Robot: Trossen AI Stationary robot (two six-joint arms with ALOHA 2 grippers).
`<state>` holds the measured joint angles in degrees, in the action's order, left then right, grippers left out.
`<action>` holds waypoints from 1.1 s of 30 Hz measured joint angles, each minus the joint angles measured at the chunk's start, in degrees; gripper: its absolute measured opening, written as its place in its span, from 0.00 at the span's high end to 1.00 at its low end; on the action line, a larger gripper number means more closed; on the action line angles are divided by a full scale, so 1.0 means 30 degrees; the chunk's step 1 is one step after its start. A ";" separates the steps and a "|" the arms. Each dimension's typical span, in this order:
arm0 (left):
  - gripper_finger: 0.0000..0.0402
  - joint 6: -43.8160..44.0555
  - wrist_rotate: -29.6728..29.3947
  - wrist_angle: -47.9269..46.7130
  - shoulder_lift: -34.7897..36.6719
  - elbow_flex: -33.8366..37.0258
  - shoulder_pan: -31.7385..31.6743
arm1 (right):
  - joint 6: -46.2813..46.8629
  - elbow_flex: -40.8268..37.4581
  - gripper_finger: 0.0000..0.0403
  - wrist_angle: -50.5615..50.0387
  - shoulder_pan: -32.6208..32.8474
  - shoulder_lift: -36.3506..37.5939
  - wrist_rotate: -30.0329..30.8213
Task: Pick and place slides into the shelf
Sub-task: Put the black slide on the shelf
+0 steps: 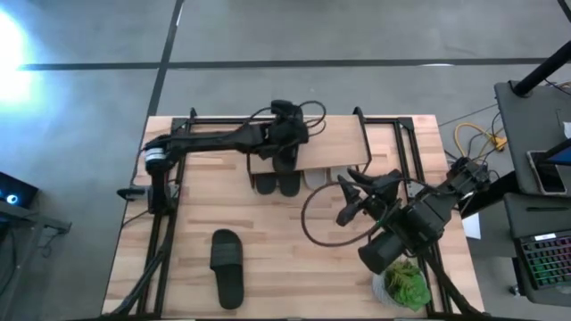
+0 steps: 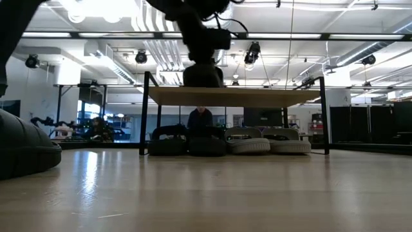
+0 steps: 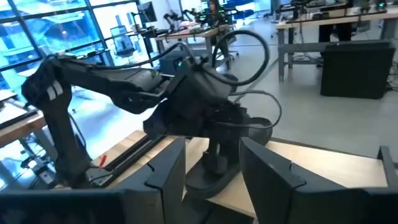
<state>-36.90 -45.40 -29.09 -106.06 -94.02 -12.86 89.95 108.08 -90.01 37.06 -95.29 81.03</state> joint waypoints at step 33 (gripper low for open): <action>1.00 0.7057 0.2439 -0.7801 -0.3089 -0.5922 -0.0109 | 0.0796 -0.0675 0.65 0.0003 -0.0527 0.0007 -0.2662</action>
<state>-15.73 -38.08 -52.49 -115.33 -111.79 -13.19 92.33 106.06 -90.00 35.48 -95.26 73.04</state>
